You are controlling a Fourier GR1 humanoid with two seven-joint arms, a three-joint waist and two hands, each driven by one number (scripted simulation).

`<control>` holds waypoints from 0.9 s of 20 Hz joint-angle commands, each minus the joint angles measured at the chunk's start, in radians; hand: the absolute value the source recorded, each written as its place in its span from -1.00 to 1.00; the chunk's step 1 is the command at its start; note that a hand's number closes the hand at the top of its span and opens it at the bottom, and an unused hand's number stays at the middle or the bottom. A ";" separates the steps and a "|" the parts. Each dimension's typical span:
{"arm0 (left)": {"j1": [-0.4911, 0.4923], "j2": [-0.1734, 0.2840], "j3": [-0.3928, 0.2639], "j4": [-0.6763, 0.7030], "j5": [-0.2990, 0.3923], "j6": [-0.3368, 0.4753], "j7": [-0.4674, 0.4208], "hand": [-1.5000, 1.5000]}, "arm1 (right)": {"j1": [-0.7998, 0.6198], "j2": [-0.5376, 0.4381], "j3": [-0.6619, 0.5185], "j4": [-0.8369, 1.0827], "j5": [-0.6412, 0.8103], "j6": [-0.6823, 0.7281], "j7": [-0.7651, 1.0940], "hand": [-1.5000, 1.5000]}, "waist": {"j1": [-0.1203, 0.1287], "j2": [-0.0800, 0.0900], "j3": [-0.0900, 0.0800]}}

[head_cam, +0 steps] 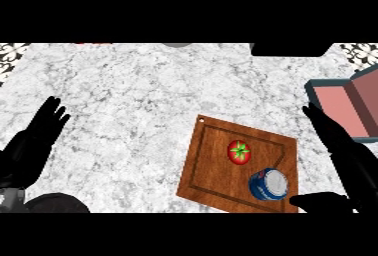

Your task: Pick the tomato from the cutting board and place it in the cardboard box

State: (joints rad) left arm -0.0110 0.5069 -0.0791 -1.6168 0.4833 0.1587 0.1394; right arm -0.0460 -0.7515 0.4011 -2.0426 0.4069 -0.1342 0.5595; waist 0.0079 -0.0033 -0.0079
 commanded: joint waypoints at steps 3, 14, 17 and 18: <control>-0.020 -0.025 -0.009 0.029 -0.021 -0.007 -0.023 0.00 | -0.199 0.056 0.115 -0.045 -0.016 0.258 0.424 -1.00 | 0.019 0.006 0.003; -0.047 -0.061 0.014 0.052 -0.053 -0.014 -0.013 0.00 | -0.385 0.314 0.152 0.136 -0.099 0.387 0.661 -1.00 | -0.006 0.003 0.007; 0.055 -0.026 0.030 -0.089 -0.014 -0.033 0.061 0.00 | -0.354 0.292 0.129 0.159 -0.116 0.406 0.628 -1.00 | 0.004 0.001 0.008; 0.018 -0.062 0.027 -0.030 -0.051 -0.008 0.019 0.00 | -0.368 0.341 0.175 0.157 -0.068 0.390 0.671 -1.00 | -0.002 0.002 0.007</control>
State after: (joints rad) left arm -0.0114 0.4683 -0.0550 -1.6304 0.4547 0.1371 0.1665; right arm -0.4025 -0.4627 0.5462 -1.8998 0.3159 0.1971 1.0850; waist 0.0096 -0.0009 -0.0010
